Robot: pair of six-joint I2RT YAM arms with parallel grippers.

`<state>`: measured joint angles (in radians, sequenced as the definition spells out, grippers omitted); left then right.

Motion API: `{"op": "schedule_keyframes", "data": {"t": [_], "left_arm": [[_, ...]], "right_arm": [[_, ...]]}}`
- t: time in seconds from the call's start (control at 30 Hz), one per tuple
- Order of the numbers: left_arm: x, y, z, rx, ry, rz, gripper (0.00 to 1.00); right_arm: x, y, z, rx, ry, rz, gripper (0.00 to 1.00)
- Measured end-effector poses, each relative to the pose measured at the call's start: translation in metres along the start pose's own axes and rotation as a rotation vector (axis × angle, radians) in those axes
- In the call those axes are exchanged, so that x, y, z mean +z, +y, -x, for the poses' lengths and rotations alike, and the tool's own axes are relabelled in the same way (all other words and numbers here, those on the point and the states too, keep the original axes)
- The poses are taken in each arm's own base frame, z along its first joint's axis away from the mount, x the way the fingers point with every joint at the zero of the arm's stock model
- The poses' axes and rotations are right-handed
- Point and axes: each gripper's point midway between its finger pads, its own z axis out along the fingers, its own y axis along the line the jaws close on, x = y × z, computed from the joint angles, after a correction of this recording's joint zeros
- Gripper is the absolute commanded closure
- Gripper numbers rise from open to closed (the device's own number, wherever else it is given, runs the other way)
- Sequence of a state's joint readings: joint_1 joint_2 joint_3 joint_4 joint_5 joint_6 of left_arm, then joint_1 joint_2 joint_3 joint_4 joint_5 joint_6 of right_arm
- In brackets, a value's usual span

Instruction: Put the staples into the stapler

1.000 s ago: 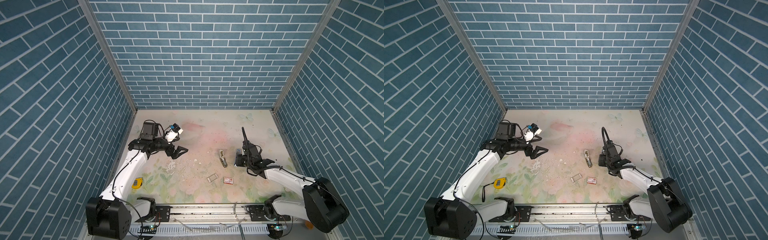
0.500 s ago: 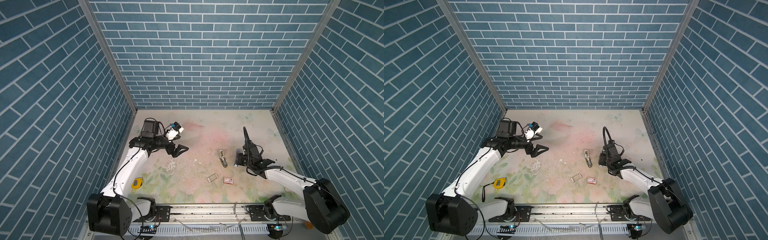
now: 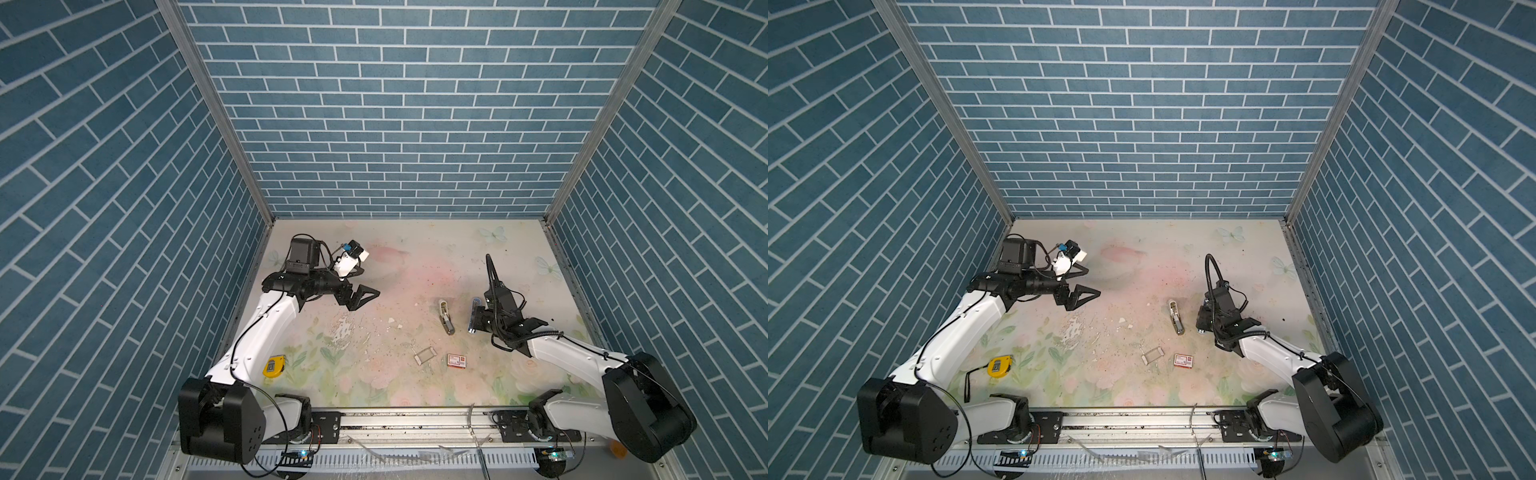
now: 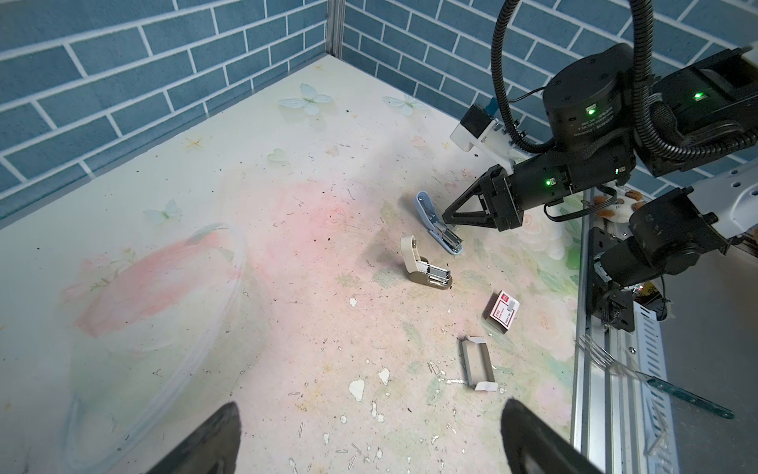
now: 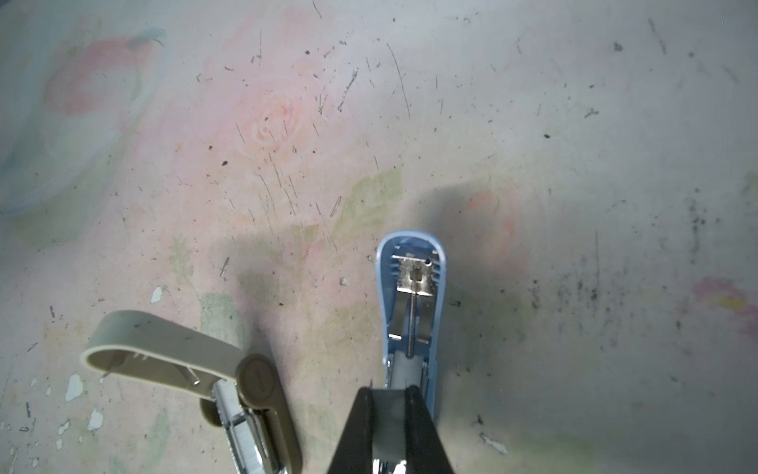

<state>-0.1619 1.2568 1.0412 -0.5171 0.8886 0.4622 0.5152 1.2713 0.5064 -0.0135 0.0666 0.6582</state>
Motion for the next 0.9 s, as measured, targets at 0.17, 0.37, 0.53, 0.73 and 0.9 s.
{"op": "schedule_keyframes", "data": {"t": [0.17,0.37,0.53,0.73,0.9], "left_arm": [[0.001,0.0,-0.001,-0.002,0.0,-0.001,0.0],[0.001,0.0,-0.002,-0.002,0.0,-0.001,0.0],[0.001,0.0,-0.002,-0.003,-0.001,-0.004,0.0],[0.001,0.0,-0.001,-0.002,-0.005,-0.003,0.01],[0.002,0.0,-0.003,-0.007,-0.001,-0.005,0.0]], "right_arm": [[0.007,-0.001,-0.011,-0.01,0.043,-0.01,0.9],[0.009,-0.001,-0.015,-0.016,0.055,-0.015,0.9],[0.009,-0.002,-0.015,-0.021,0.058,-0.018,0.9],[0.005,-0.002,-0.013,-0.058,0.078,-0.039,0.9],[0.003,0.001,-0.008,-0.09,0.083,-0.044,0.9]]}}
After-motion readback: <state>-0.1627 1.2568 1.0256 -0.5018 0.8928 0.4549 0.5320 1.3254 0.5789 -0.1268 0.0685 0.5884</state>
